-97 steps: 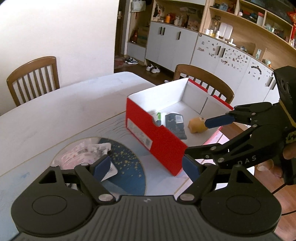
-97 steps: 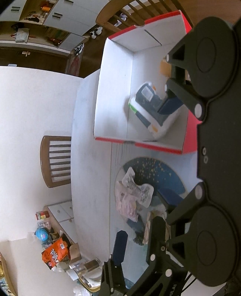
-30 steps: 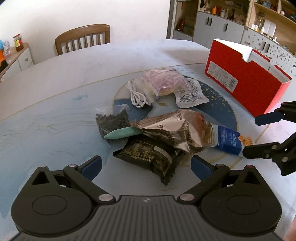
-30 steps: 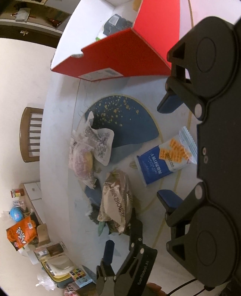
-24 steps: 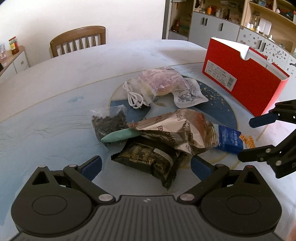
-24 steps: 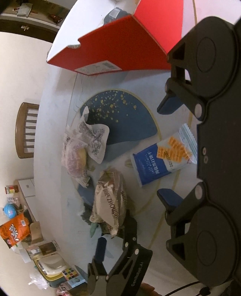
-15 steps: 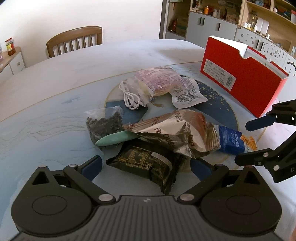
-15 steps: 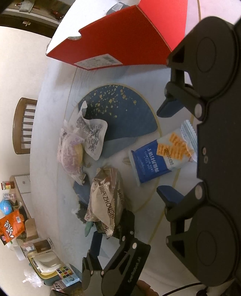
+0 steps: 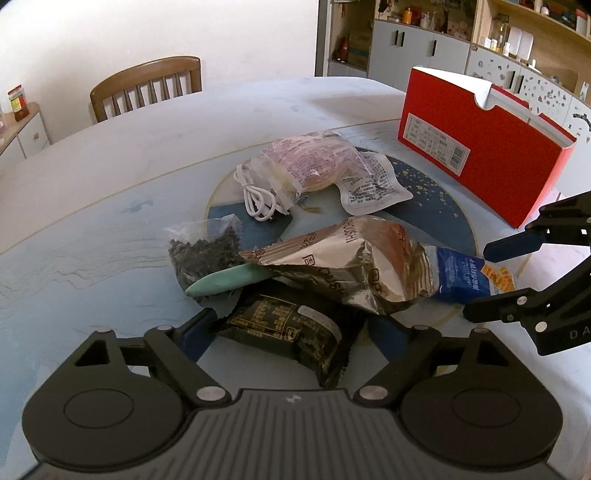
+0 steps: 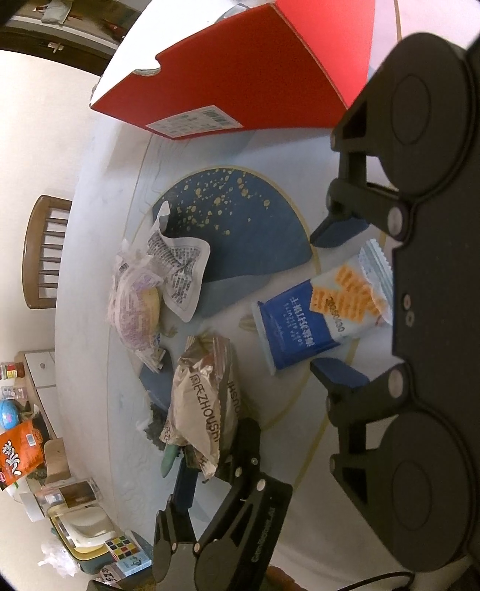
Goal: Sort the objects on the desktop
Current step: 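Grasp the dark seaweed pack with the left tool while the right tool grasps the blue biscuit packet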
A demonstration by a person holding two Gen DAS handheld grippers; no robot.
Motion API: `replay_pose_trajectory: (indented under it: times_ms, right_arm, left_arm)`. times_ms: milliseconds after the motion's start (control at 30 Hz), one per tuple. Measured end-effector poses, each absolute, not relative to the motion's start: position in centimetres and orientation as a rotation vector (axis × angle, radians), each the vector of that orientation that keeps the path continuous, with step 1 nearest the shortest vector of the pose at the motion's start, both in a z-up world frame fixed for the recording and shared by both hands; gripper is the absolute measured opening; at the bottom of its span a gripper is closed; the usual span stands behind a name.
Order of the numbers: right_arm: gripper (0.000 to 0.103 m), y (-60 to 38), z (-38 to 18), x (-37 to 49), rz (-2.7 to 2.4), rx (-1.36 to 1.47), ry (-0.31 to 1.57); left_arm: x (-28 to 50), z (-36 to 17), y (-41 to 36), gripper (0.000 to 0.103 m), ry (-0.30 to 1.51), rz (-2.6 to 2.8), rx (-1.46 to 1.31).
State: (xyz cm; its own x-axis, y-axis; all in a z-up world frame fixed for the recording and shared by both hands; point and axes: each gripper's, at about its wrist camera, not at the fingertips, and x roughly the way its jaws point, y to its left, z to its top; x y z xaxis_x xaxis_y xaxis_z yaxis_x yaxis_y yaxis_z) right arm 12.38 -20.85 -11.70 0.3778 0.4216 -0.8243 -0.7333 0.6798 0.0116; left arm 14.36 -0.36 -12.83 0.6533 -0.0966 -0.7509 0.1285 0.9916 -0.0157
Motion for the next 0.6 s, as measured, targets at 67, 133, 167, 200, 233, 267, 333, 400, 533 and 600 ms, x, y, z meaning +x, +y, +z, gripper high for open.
replay_pose_trajectory:
  times_ms: [67,133,167,200,233,267,333,400,533,600]
  right_arm:
    - [0.06,-20.8,-11.6,12.3,0.763,-0.388,0.915]
    - [0.058,-20.8,-11.6,12.2,0.762,-0.388,0.912]
    - [0.056,-20.8,-11.6,12.2,0.76,-0.388,0.91]
    - [0.054,-20.8,-11.6,12.1,0.759,-0.387,0.909]
    - [0.053,-20.8,-11.6,12.0,0.76,-0.386,0.908]
    - [0.05,-20.8,-11.6,11.9,0.761,-0.388,0.905]
    - [0.048,-20.8,-11.5,11.8,0.761,-0.391,0.903]
    - [0.046,-20.9,-11.5,11.6,0.76,-0.392,0.903]
    - [0.044,-21.0,-11.4,11.3,0.751,-0.398,0.903]
    - [0.042,-21.0,-11.4,11.1,0.747,-0.402,0.901]
  left_arm:
    - [14.3,-12.8,-0.4,0.085,0.85,-0.125,0.043]
    - [14.2,-12.7,-0.4,0.083,0.851,-0.124,0.046]
    - [14.1,-12.7,-0.4,0.082,0.852,-0.123,0.049]
    - [14.0,-12.7,-0.5,0.081,0.852,-0.123,0.051]
    - [13.9,-12.7,-0.5,0.08,0.853,-0.123,0.057]
    - [13.8,-12.6,-0.6,0.078,0.853,-0.125,0.06]
    - [13.6,-12.6,-0.6,0.075,0.853,-0.129,0.062]
    - [13.4,-12.6,-0.6,0.074,0.853,-0.132,0.061]
    - [12.8,-12.5,-0.8,0.071,0.853,-0.137,0.06]
    - [12.5,-12.4,-0.9,0.071,0.856,-0.141,0.054]
